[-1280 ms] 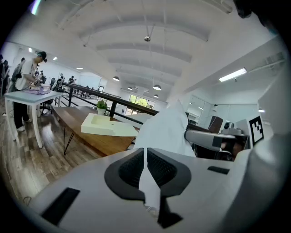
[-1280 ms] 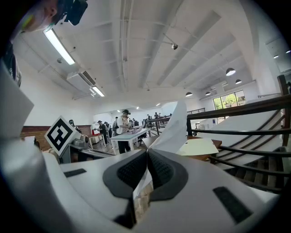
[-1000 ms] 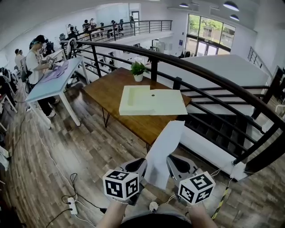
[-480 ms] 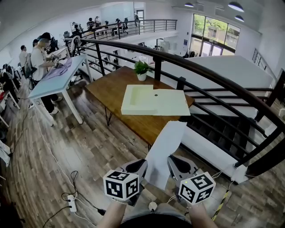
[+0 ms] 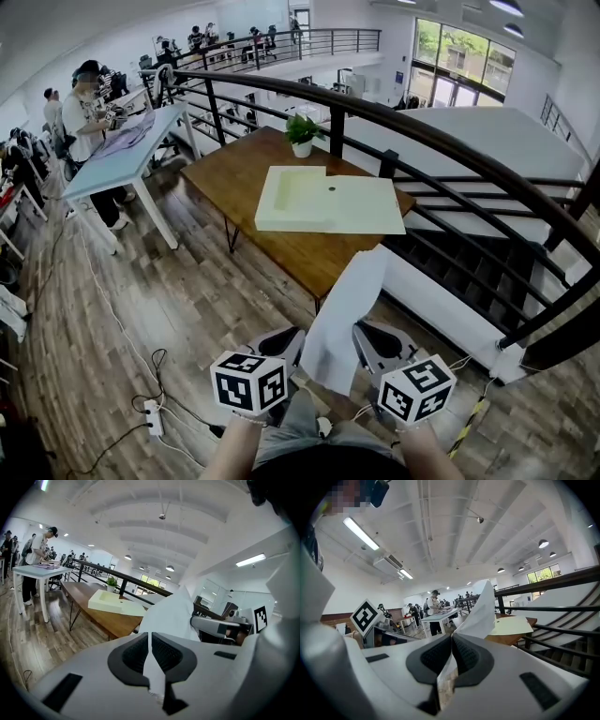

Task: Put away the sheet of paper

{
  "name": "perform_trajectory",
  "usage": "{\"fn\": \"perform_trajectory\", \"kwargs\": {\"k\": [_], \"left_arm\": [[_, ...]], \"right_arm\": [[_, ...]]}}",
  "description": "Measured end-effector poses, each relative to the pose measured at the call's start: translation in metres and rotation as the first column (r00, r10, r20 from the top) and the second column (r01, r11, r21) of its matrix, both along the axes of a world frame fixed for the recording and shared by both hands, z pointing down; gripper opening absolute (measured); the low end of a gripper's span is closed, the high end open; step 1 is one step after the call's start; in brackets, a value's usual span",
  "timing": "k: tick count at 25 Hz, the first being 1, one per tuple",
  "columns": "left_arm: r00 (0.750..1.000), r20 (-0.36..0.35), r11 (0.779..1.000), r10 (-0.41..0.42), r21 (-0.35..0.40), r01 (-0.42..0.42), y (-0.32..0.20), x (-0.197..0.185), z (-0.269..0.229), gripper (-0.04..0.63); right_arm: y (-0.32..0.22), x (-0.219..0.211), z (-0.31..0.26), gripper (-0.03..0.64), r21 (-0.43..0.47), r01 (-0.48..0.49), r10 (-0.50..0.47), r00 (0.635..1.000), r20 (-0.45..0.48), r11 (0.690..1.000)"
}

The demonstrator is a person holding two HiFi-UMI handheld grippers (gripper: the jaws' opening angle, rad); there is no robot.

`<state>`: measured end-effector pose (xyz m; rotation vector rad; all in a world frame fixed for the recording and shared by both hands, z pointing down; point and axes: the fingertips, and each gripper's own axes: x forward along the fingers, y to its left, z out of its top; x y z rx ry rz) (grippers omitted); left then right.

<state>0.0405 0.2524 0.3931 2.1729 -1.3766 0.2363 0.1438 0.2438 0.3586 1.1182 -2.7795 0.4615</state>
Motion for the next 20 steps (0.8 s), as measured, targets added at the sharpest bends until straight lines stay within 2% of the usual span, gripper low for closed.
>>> {"fn": "perform_trajectory", "kwargs": {"k": [5,10,20], "left_arm": [[1.0,-0.002,1.0,0.009,-0.008,-0.009,-0.021,-0.002,0.003,0.034],[0.999,0.008,0.999,0.04,-0.02,-0.04,-0.061,-0.011,0.011,0.034],[0.997,0.005,0.997,0.076,0.002,-0.076,-0.17,-0.062,-0.005,0.034]], "right_arm": [[-0.019,-0.006,0.001,0.031,-0.005,-0.001,0.002,1.0,0.007,1.0],[-0.06,-0.009,0.003,0.031,-0.003,-0.057,0.057,0.998,0.022,0.998],[-0.17,-0.031,-0.015,0.031,0.02,-0.153,0.152,0.988,0.027,0.988]]}}
